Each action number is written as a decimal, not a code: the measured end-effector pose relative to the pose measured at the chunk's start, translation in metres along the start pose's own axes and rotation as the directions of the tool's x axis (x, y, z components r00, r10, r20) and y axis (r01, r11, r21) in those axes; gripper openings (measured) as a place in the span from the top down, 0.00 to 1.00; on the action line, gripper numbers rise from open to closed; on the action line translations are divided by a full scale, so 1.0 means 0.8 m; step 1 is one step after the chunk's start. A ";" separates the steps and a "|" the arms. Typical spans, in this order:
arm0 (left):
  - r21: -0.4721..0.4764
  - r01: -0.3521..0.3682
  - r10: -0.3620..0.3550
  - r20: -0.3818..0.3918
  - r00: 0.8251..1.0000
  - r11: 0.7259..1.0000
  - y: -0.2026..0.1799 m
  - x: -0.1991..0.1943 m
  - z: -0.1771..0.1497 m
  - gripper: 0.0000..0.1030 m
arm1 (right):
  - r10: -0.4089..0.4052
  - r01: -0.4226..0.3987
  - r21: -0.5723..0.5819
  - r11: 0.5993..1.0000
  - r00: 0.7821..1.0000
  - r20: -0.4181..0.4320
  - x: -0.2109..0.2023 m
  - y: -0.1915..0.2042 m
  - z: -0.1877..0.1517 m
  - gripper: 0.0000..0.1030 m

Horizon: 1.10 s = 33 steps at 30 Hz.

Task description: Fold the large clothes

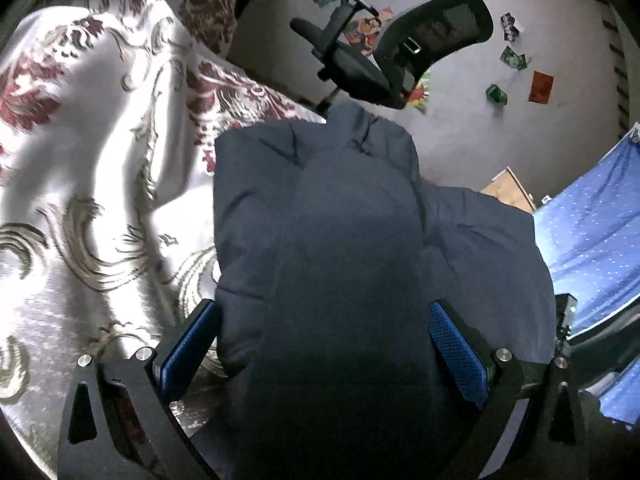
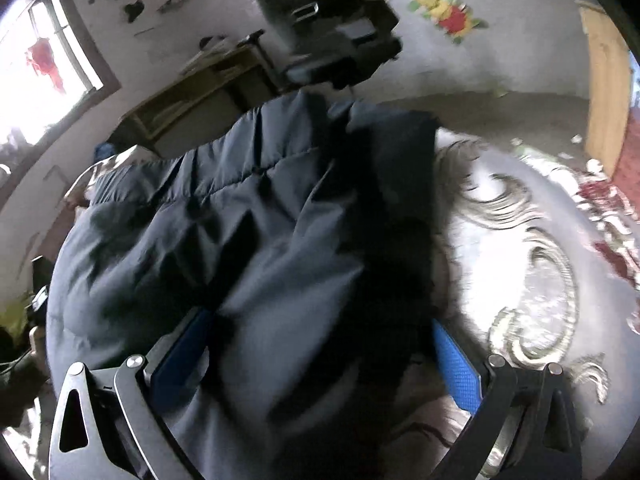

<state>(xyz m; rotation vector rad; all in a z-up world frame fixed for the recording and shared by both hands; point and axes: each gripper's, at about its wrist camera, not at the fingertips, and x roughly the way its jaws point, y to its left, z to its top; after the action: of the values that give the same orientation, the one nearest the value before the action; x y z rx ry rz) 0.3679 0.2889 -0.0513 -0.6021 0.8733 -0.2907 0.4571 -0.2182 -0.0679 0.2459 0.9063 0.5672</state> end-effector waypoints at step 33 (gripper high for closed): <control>-0.011 -0.067 0.066 -0.089 0.994 0.998 -0.040 -0.031 0.006 0.72 | -0.003 0.007 0.129 0.992 1.000 -0.027 -0.017 0.035 0.004 0.66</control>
<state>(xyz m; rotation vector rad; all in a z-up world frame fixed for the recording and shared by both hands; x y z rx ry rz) 0.3565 0.2773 -0.0140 -0.5752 0.9794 -0.2524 0.4429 -0.2023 -0.0449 0.3538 0.9703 0.5087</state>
